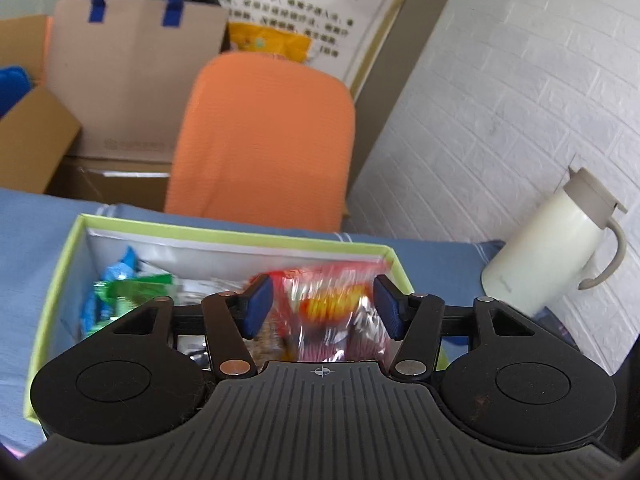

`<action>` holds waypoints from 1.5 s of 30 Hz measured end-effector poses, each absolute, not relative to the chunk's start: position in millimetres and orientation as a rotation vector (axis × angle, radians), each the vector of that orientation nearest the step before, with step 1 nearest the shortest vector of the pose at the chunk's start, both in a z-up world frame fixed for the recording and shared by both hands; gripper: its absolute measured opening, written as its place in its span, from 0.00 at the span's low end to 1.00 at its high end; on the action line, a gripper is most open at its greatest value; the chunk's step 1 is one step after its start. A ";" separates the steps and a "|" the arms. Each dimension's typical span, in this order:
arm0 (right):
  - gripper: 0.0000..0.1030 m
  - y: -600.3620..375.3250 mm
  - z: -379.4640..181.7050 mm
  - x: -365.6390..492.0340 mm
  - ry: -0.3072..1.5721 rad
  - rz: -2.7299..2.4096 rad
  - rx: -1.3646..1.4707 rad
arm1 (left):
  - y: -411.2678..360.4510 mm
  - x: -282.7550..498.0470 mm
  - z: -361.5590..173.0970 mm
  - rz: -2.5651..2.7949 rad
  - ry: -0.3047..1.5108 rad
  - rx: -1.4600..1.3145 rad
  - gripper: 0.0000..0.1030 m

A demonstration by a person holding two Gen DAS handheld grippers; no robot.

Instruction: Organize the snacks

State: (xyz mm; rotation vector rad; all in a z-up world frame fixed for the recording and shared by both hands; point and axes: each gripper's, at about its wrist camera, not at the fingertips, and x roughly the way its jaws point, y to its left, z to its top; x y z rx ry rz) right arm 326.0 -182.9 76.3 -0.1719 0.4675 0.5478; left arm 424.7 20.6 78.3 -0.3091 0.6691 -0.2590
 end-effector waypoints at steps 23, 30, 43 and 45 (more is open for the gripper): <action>0.90 -229.6 -12.9 204.0 0.732 0.508 -0.109 | 34.6 242.5 -1.9 -0.330 0.837 -0.376 0.62; 0.90 -167.2 -9.7 156.2 0.693 0.597 -0.157 | 72.3 223.5 -10.9 -0.269 0.854 -0.456 0.63; 0.90 -160.6 -9.5 133.7 0.696 0.457 -0.141 | 23.2 236.7 -15.4 -0.324 0.926 -0.448 0.76; 0.90 -166.6 -9.8 133.9 0.694 0.458 -0.138 | 17.1 239.5 -16.0 -0.313 0.943 -0.431 0.75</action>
